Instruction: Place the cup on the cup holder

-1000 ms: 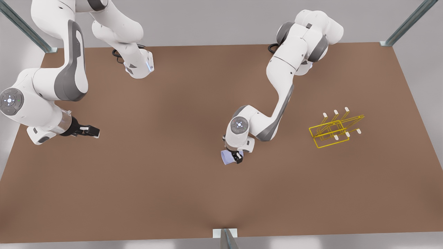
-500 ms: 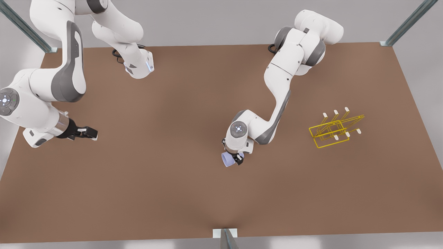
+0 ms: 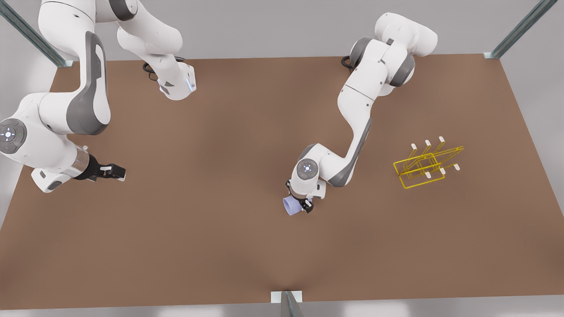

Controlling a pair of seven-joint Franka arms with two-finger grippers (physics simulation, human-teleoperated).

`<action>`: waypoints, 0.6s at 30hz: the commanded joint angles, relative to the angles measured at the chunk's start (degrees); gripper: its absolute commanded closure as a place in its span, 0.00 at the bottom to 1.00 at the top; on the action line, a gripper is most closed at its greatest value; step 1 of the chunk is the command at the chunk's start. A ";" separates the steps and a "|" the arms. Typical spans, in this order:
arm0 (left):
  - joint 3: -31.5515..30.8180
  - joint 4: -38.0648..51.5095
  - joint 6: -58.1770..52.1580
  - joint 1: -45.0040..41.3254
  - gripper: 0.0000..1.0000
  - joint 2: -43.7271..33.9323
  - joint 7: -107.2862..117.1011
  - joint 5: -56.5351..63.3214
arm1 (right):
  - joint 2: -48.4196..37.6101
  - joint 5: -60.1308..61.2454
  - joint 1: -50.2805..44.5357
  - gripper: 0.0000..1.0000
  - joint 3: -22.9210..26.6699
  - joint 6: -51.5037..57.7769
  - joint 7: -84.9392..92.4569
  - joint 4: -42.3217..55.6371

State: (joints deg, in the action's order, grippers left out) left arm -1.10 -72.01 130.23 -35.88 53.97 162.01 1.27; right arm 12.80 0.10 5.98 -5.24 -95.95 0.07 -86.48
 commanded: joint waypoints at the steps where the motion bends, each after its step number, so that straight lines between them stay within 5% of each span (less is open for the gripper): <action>1: -0.13 0.02 0.81 -0.07 0.00 0.35 -1.09 -0.22 | 0.03 -0.02 0.00 0.00 0.05 -0.38 0.98 0.00; 18: -0.66 0.73 3.71 -2.88 0.00 2.02 0.76 -0.83 | 1.52 0.42 0.08 0.00 -0.03 -1.17 0.98 1.23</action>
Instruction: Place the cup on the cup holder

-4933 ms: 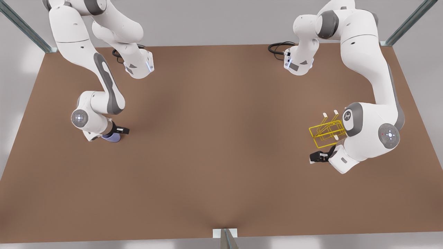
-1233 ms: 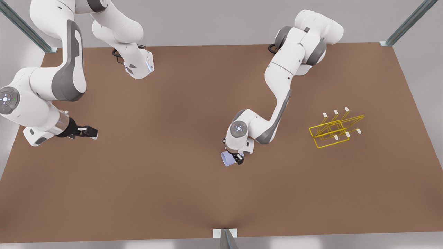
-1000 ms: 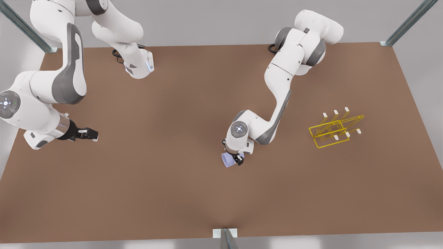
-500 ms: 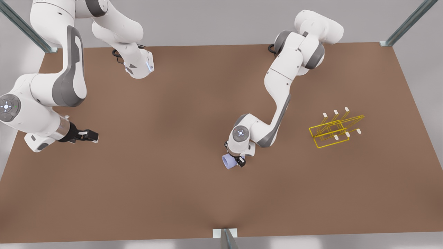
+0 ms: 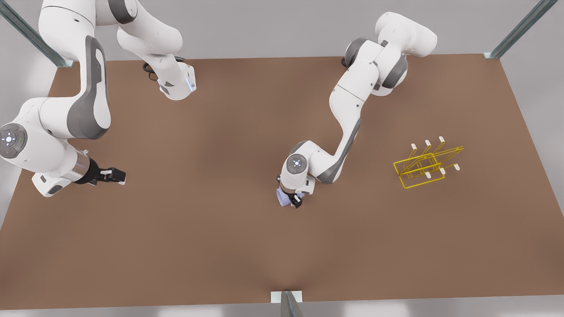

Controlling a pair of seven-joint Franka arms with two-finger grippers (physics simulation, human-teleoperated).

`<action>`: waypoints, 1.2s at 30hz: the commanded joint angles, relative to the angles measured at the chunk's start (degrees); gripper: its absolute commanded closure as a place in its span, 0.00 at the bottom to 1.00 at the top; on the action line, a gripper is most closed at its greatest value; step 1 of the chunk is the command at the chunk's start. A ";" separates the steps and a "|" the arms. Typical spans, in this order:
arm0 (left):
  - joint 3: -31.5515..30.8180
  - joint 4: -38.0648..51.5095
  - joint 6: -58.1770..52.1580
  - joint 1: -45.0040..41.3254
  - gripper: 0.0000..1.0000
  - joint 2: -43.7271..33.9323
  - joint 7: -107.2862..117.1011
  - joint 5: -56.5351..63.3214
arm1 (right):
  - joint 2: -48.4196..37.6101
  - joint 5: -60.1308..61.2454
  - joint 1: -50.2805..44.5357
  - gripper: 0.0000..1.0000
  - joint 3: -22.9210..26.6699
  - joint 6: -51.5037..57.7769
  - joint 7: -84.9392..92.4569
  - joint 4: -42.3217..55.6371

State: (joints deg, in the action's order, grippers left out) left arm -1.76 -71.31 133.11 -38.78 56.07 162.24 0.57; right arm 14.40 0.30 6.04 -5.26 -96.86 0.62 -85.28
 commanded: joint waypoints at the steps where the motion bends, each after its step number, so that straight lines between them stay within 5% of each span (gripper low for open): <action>1: 0.00 0.03 1.27 -0.07 0.00 0.35 0.53 -0.13 | -0.07 0.22 0.03 0.00 -0.01 -0.43 0.44 0.03; 3: 0.00 0.12 1.27 0.02 0.05 0.35 0.62 -0.22 | -0.07 -0.22 -0.06 0.00 0.07 -0.69 0.35 0.03; 4: 0.00 0.20 1.27 0.02 0.25 0.35 0.79 -0.40 | 0.02 -0.22 -0.06 0.00 -0.01 -0.78 0.35 0.03; 9: 0.00 0.20 -0.31 0.72 0.22 -2.80 -0.61 -0.13 | 0.37 -2.15 -0.15 0.00 -0.01 -0.69 -2.47 0.03; 11: 0.88 0.20 -9.69 0.81 0.21 -5.88 -5.08 0.75 | 0.37 -2.06 -0.06 0.00 -0.01 -0.69 -2.11 0.03; 17: 4.75 0.29 -48.73 0.81 0.20 -10.46 -16.16 32.03 | 0.37 -1.98 0.03 0.00 -0.01 -0.61 -1.76 0.03; 24: 4.48 -0.50 -60.52 -0.68 0.19 -12.74 -24.69 58.84 | 0.46 -2.06 -0.32 0.00 -0.10 -0.08 -1.94 1.43; 31: 4.66 0.47 -70.53 7.93 0.19 -8.35 -41.48 51.20 | 0.90 -2.15 -0.24 0.00 -0.10 0.98 -2.11 1.35; 36: 4.66 11.81 -81.52 11.44 0.18 -0.44 -41.74 40.30 | 1.07 -2.85 -0.50 0.00 -0.10 0.89 -2.20 1.43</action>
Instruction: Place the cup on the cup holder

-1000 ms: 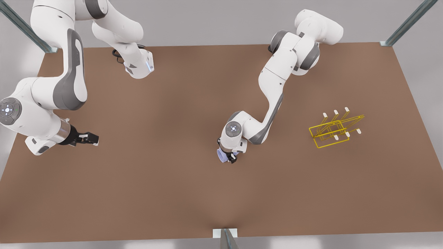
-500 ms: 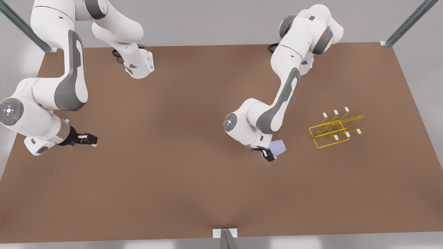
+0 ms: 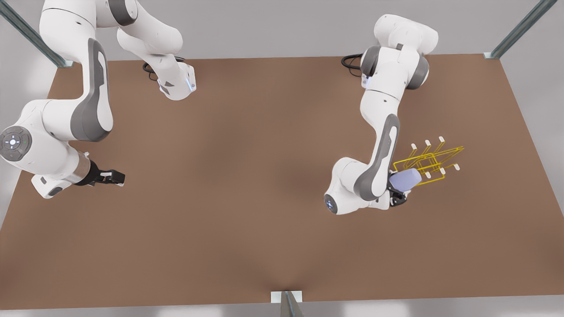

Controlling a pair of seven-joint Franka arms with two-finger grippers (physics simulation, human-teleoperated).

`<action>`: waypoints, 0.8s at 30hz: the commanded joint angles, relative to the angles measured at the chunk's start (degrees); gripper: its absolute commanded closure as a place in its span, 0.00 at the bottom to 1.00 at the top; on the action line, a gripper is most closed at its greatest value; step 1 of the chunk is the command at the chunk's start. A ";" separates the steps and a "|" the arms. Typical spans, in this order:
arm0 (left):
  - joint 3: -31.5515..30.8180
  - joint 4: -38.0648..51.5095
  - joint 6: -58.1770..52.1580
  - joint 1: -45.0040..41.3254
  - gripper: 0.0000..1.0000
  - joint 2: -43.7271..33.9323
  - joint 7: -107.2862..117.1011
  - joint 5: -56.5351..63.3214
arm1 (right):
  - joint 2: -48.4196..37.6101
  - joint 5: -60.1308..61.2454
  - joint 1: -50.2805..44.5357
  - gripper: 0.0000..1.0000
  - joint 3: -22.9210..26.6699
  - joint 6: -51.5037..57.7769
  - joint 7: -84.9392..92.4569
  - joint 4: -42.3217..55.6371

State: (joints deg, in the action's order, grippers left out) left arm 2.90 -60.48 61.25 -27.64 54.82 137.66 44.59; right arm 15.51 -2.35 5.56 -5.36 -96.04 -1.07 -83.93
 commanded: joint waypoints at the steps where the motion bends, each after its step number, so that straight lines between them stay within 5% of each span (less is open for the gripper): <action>1: 0.09 1.50 -9.57 1.35 0.18 0.99 -17.95 -3.63 | 0.05 -0.11 -0.02 0.00 -0.01 0.06 -0.34 0.08; 8: 2.63 8.01 -3.69 3.90 0.17 6.00 -23.31 -3.11 | 0.14 -0.11 0.15 0.00 -0.01 -0.02 -0.25 -0.01; 24: 11.78 6.61 -3.77 6.37 0.16 9.52 -28.50 7.35 | 0.93 0.24 0.42 0.00 -0.01 -0.11 -0.69 0.08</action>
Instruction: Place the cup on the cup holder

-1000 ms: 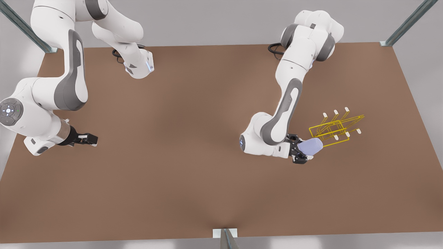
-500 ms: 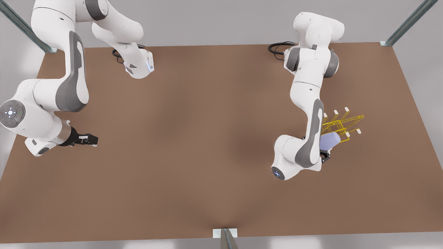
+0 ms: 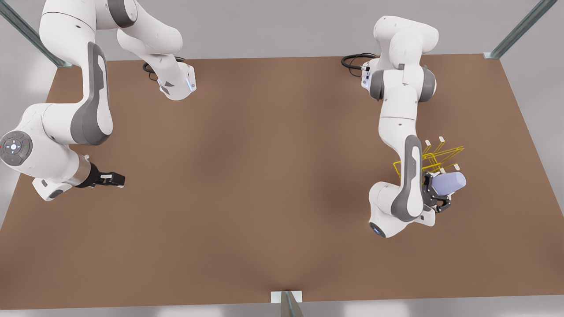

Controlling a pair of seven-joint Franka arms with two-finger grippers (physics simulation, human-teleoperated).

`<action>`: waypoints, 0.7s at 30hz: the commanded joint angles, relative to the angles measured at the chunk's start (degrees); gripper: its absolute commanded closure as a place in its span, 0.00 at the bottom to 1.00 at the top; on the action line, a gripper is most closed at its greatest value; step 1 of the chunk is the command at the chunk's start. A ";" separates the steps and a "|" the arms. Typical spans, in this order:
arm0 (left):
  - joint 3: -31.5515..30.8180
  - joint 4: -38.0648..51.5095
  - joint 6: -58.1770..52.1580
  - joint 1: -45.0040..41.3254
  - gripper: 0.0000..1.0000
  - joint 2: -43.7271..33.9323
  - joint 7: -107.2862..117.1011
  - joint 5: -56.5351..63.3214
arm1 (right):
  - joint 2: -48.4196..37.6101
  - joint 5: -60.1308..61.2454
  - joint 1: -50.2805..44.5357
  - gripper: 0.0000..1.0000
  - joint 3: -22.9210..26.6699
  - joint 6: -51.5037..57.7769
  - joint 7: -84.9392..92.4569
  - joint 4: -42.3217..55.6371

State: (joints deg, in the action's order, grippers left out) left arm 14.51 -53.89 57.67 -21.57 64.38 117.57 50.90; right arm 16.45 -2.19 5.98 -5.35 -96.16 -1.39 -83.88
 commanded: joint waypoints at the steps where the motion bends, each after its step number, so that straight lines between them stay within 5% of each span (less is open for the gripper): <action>1: 0.08 -0.16 -0.19 0.56 0.16 -0.04 -8.41 0.86 | -0.01 0.08 0.00 0.00 -0.01 0.01 -0.28 0.03; 21: -0.10 -13.78 6.13 0.74 0.16 -6.37 3.80 -5.64 | 0.34 0.26 0.08 0.00 0.08 -0.08 -0.02 0.03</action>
State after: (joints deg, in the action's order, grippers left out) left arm 14.37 -67.00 61.16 -20.88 58.48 117.33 45.28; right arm 16.85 -1.95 6.07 -5.27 -96.19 -1.42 -83.88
